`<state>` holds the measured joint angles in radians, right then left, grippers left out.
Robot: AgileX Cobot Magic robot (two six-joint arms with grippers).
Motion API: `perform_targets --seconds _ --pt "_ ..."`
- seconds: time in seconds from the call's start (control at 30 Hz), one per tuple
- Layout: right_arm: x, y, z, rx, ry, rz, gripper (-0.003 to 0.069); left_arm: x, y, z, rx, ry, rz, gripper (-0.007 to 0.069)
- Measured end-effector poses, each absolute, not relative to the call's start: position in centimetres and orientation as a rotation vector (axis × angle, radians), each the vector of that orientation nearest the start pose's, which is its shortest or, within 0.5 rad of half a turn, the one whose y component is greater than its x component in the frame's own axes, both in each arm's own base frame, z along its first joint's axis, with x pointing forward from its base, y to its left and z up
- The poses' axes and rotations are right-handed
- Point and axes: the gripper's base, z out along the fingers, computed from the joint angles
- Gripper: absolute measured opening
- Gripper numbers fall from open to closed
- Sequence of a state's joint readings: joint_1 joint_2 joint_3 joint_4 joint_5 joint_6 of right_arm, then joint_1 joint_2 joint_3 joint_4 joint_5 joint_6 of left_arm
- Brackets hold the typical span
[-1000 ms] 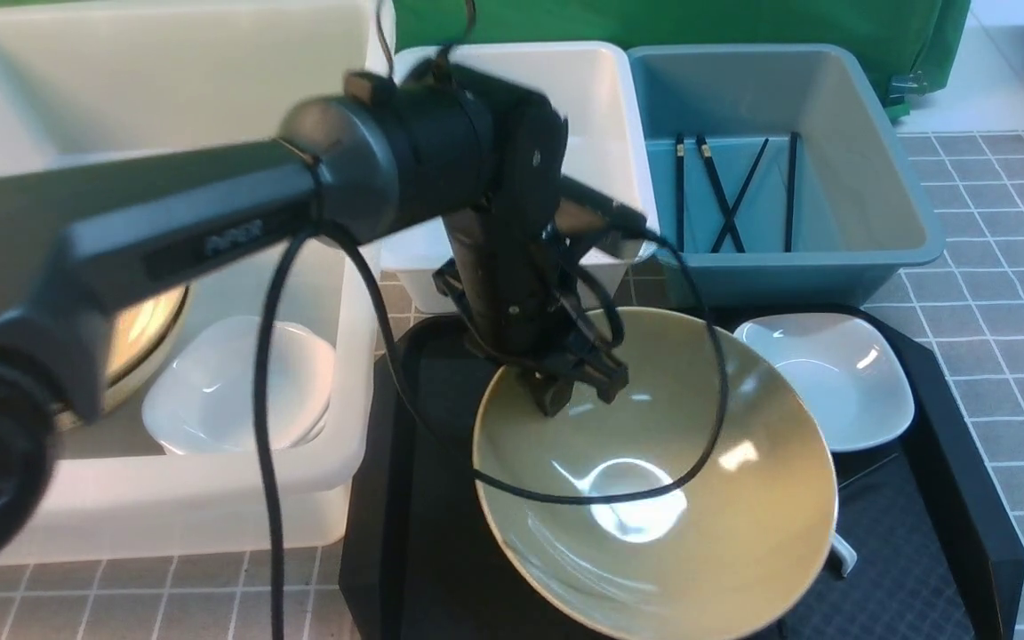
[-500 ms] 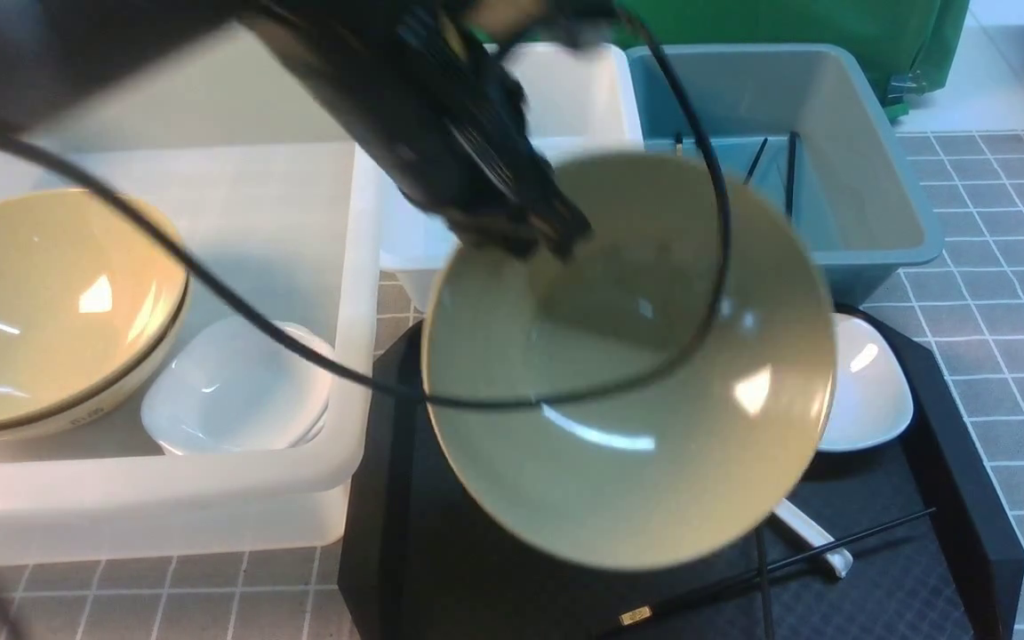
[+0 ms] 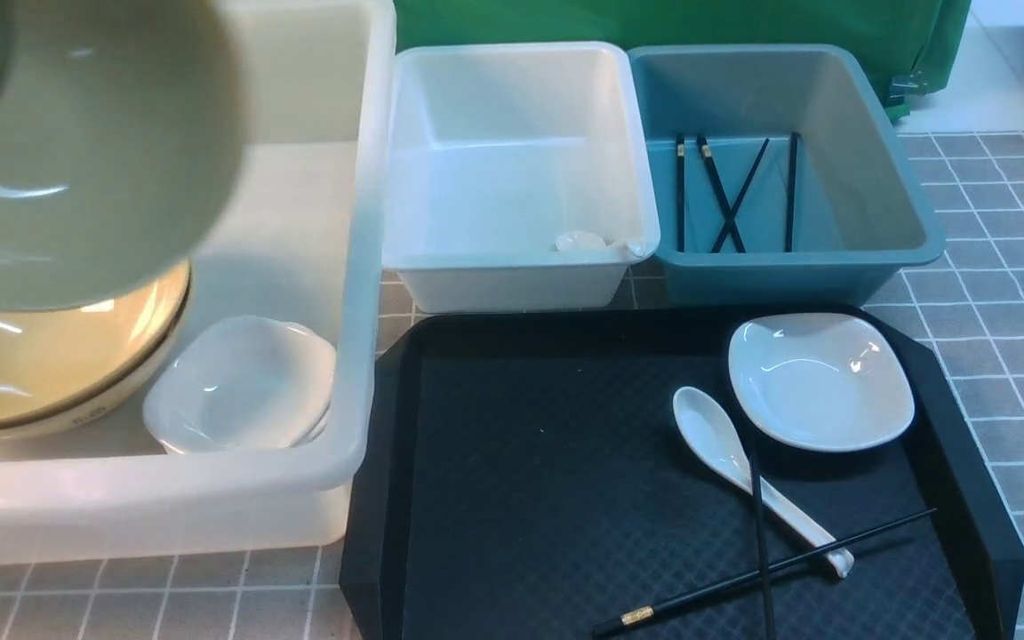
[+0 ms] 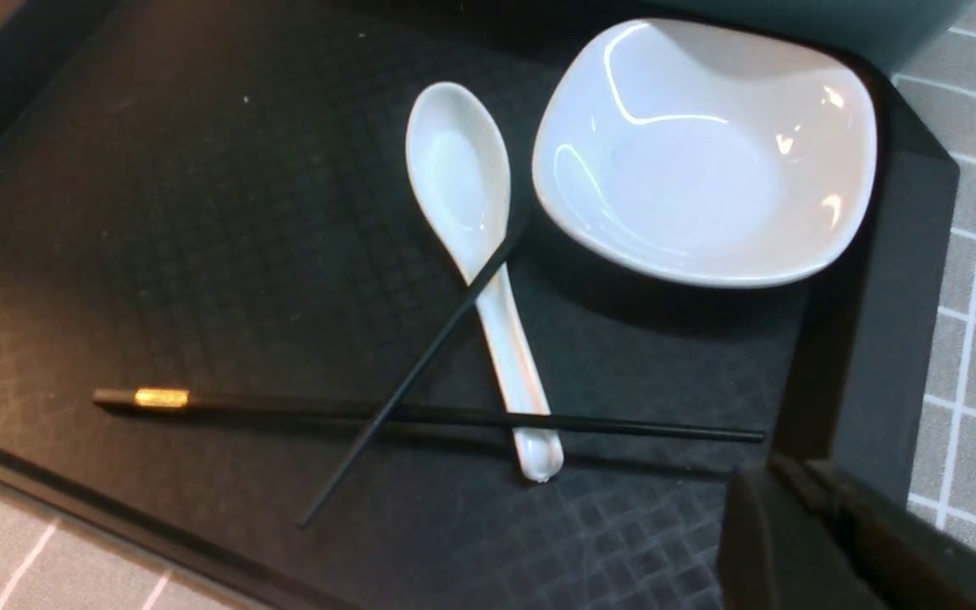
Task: On grey table put chopsticks spoon bowls plates into blue grey white boxes.
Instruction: 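Place the tan bowl onto the bowl stack in the left bin with the left gripper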
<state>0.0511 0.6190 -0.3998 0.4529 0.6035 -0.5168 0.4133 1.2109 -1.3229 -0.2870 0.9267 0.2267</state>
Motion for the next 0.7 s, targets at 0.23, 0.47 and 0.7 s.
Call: perform_targets --seconds 0.23,0.47,0.7 --pt "11.0 3.4 25.3 -0.397 2.189 0.26 0.0046 24.5 12.5 35.4 -0.554 2.221 -0.011 0.0002" --pt "11.0 3.4 25.3 -0.395 2.187 0.258 0.0046 27.1 14.1 31.2 -0.62 2.293 -0.038 0.0025" --pt "11.0 3.4 25.3 -0.395 2.187 0.258 0.0046 28.2 14.8 28.8 -0.649 2.364 -0.071 0.023"
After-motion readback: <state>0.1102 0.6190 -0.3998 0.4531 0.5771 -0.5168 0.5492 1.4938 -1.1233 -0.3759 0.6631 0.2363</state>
